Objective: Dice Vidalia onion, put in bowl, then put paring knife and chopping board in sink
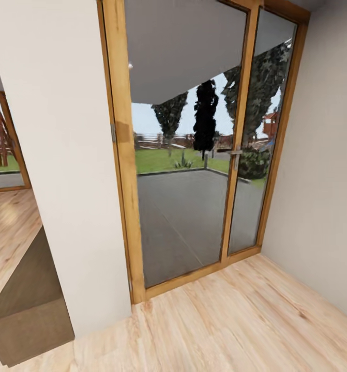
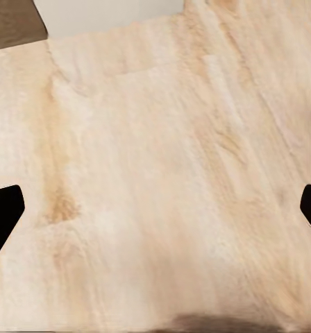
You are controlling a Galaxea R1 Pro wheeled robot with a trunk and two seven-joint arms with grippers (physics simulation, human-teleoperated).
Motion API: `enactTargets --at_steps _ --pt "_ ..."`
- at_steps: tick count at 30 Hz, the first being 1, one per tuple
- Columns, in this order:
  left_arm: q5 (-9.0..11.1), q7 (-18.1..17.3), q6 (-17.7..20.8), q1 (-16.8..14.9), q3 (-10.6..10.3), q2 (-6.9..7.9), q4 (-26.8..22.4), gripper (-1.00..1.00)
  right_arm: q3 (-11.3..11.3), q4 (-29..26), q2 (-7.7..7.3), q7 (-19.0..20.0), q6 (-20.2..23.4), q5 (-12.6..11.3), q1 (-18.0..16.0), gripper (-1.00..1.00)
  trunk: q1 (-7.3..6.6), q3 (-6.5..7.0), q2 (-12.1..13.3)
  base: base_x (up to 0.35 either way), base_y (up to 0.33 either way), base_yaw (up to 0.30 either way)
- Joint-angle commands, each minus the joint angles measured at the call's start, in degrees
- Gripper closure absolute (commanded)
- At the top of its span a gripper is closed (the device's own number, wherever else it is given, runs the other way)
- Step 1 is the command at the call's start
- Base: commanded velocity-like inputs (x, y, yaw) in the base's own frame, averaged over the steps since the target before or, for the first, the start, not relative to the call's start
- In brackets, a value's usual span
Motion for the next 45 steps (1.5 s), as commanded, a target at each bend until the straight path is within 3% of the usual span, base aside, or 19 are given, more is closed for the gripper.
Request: enactTargets --at_steps 1,45 --pt "0.1 0.0 -0.1 0.0 0.0 -0.01 0.0 -1.00 0.0 0.1 0.02 -0.1 -0.2 0.0 0.0 -1.00 -0.03 -0.03 0.0 -0.257 -0.216 -0.270" --pt "-0.1 0.0 -0.1 0.0 0.0 -0.10 1.5 -1.00 0.0 0.0 -0.06 -0.1 -0.3 0.0 0.0 -1.00 -0.03 0.42 0.0 -0.264 -0.213 -0.272"
